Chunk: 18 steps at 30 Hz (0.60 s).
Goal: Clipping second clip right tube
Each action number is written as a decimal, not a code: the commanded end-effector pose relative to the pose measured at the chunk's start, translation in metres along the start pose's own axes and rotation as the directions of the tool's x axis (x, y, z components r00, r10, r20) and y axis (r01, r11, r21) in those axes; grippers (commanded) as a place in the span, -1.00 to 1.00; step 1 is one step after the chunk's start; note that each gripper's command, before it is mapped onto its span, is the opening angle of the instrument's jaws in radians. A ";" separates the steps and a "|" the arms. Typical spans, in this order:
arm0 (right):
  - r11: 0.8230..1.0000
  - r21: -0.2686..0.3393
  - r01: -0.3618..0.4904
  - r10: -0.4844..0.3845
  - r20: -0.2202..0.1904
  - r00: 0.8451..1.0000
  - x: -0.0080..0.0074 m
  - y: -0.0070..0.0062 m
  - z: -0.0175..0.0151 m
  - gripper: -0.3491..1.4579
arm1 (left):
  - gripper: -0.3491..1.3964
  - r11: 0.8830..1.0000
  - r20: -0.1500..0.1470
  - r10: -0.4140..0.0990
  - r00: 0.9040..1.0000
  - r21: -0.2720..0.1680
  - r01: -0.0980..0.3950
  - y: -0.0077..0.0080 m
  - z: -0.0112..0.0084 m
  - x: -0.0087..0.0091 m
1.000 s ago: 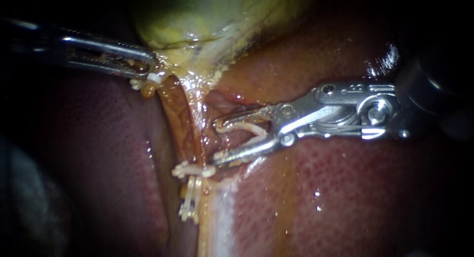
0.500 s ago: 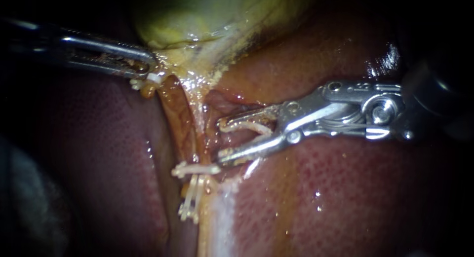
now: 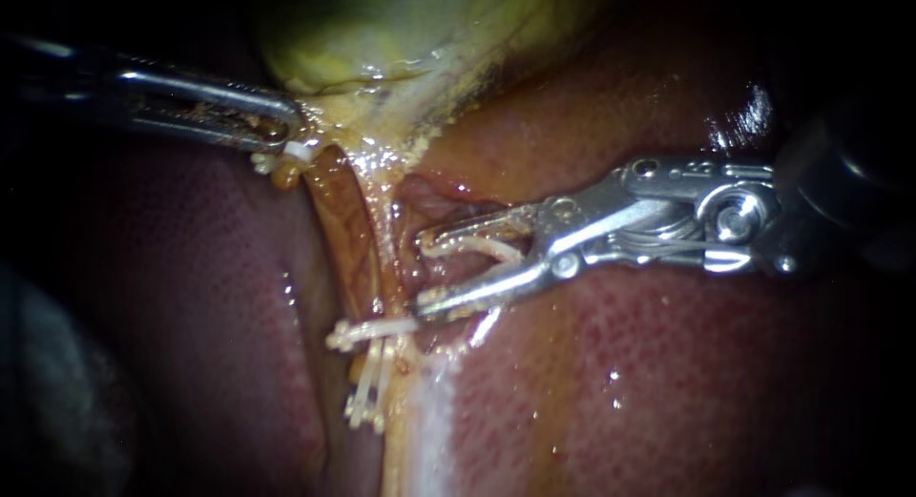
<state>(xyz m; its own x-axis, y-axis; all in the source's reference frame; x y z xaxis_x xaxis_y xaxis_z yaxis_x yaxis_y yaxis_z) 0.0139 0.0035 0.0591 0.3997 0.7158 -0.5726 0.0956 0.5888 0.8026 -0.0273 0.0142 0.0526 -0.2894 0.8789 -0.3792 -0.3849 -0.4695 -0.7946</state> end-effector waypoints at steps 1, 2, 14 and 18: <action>1.000 0.000 0.000 0.000 0.000 1.000 0.0000 0.0000 0.0001 -0.11 | -1.00 1.000 0.000 0.000 1.000 0.000 0.000 0.0000 0.0000 0.0000; 1.000 0.000 -0.006 0.006 0.001 1.000 0.0000 0.0000 0.0002 -0.11 | -1.00 1.000 0.000 0.000 1.000 0.000 0.000 0.0000 0.0000 0.0000; 0.999 0.008 -0.042 0.042 -0.010 0.999 -0.0004 -0.0004 0.0016 -0.11 | -1.00 1.000 -0.001 0.000 1.000 0.001 0.000 0.0000 0.0001 0.0000; 0.998 0.013 -0.058 0.058 -0.016 0.998 -0.0005 -0.0005 0.0020 -0.11 | -1.00 1.000 -0.001 0.000 1.000 0.001 0.000 0.0000 0.0001 0.0000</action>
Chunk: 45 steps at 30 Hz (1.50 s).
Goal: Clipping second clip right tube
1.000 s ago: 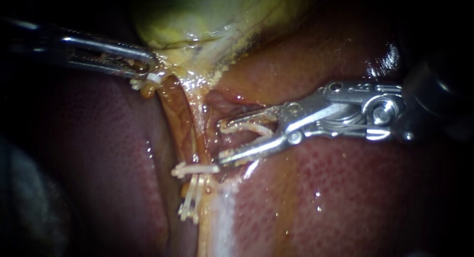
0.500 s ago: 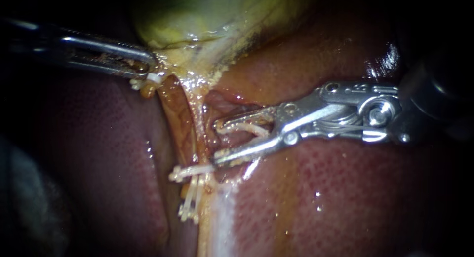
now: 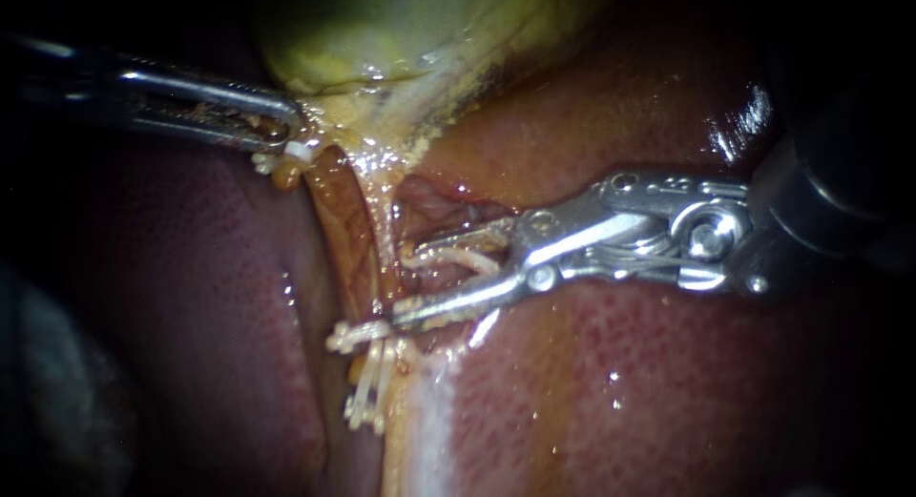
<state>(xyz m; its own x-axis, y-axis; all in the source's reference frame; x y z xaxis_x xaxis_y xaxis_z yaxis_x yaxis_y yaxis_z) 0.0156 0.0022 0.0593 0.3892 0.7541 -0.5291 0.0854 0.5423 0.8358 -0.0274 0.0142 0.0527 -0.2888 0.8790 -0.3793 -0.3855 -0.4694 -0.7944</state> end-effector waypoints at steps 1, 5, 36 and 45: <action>1.000 0.003 -0.001 0.001 -0.004 1.000 0.0000 0.0000 0.0001 -0.11 | -1.00 1.000 0.000 0.000 1.000 0.000 0.000 0.0000 0.0000 0.0000; 1.000 0.008 -0.019 0.019 -0.014 1.000 0.0001 0.0000 0.0005 -0.12 | -1.00 1.000 0.000 0.000 1.000 0.001 0.000 0.0000 0.0000 0.0000; 0.987 0.086 -0.133 0.141 -0.097 0.985 -0.0001 -0.0006 0.0044 -0.08 | -1.00 1.000 -0.001 -0.001 1.000 0.002 0.001 0.0001 0.0002 0.0000; 0.985 0.100 -0.143 0.154 -0.111 0.982 0.0002 -0.0006 0.0051 -0.07 | -1.00 1.000 -0.001 -0.001 1.000 0.002 0.001 0.0001 0.0002 0.0000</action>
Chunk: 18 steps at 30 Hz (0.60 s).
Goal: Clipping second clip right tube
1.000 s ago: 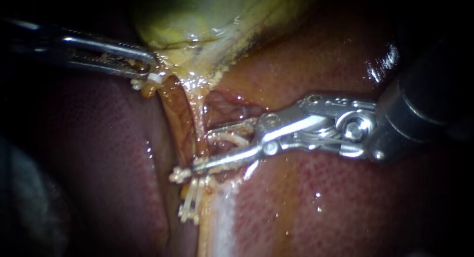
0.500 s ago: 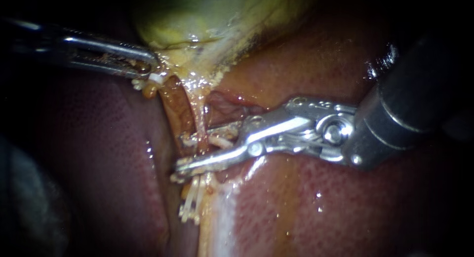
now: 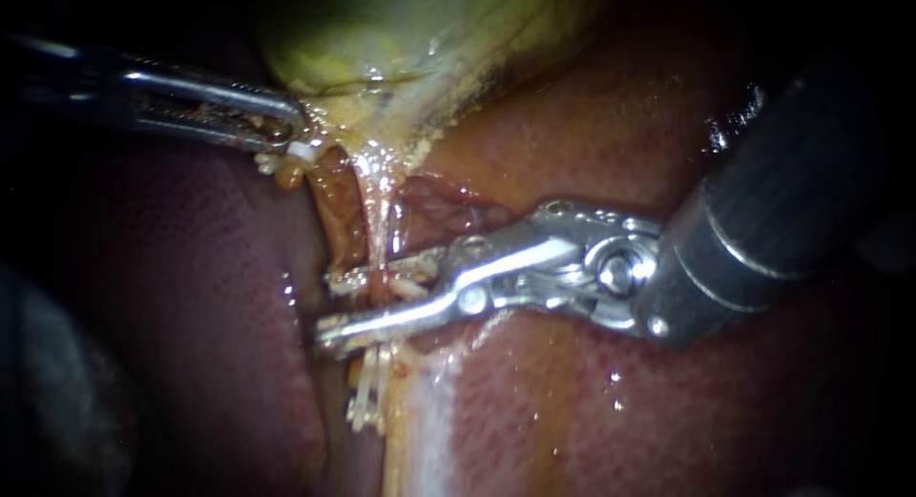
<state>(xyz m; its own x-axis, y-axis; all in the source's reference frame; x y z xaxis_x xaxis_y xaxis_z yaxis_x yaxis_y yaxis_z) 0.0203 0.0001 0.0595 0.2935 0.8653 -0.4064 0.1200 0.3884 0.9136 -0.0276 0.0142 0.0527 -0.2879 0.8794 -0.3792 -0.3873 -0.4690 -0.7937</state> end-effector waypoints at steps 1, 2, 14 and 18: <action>1.000 0.002 -0.005 0.005 -0.002 1.000 0.0000 0.0000 0.0000 -0.07 | -1.00 1.000 0.000 0.000 1.000 0.000 0.000 0.0000 0.0000 0.0000; 1.000 0.002 -0.005 0.005 -0.002 1.000 0.0000 0.0000 0.0001 -0.07 | -1.00 1.000 0.000 0.000 1.000 0.000 0.000 0.0000 0.0000 0.0000; 0.989 0.147 -0.037 0.039 -0.009 0.999 0.0000 -0.0030 0.0010 -0.08 | -1.00 1.000 0.000 0.000 1.000 0.000 0.000 0.0000 -0.0001 0.0000; 0.980 0.193 -0.037 0.039 -0.005 0.999 0.0001 -0.0046 0.0016 -0.09 | -1.00 1.000 0.000 0.000 1.000 0.000 0.000 0.0000 -0.0001 0.0000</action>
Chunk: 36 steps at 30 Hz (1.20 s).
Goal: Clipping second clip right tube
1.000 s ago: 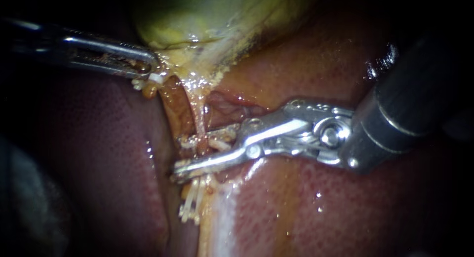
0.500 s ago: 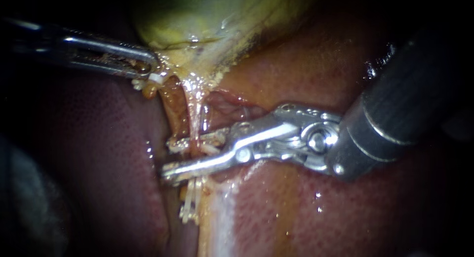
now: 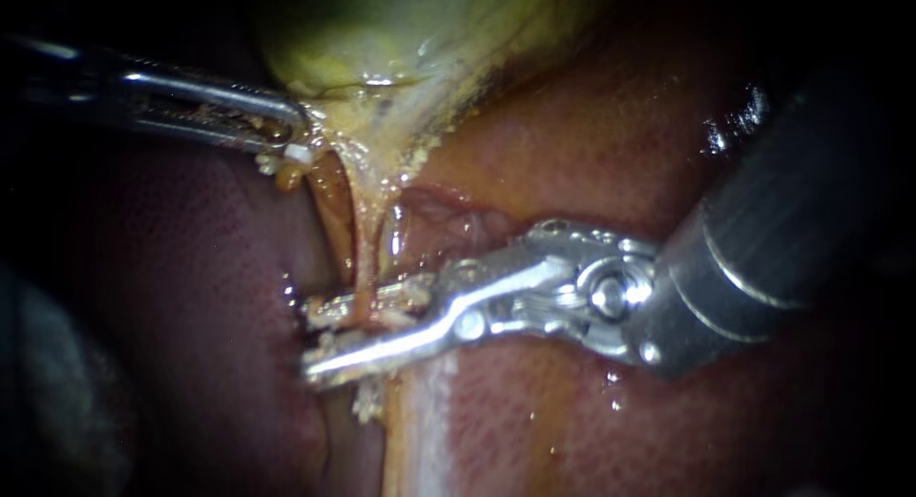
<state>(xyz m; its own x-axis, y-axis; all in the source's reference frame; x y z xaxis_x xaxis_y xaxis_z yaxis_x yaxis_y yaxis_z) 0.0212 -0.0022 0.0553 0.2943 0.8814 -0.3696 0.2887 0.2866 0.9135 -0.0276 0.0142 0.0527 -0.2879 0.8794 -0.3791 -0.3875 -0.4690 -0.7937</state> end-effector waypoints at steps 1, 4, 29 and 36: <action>1.000 0.005 0.000 0.000 -0.001 1.000 0.0001 -0.0003 0.0002 -0.10 | -1.00 1.000 0.000 0.000 1.000 0.000 0.000 0.0000 0.0000 0.0000; 1.000 0.014 -0.002 0.002 -0.007 1.000 0.0005 -0.0008 0.0005 -0.10 | -1.00 1.000 0.000 0.000 1.000 0.000 0.000 0.0000 0.0000 0.0000; 0.997 -0.006 -0.080 0.080 -0.034 0.996 0.0007 0.0000 -0.0008 -0.71 | -1.00 1.000 0.000 0.000 1.000 -0.001 0.000 0.0000 0.0000 0.0000; 0.990 -0.004 -0.144 0.143 -0.031 0.989 0.0005 0.0003 -0.0013 -1.00 | -1.00 1.000 0.000 0.000 1.000 -0.001 0.000 0.0000 0.0000 0.0000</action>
<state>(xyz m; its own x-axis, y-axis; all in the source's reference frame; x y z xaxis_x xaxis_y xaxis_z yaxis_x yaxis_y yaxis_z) 0.0204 -0.0011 0.0555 0.3044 0.9251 -0.2271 0.2388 0.1567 0.9584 -0.0276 0.0142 0.0527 -0.2882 0.8792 -0.3793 -0.3867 -0.4693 -0.7939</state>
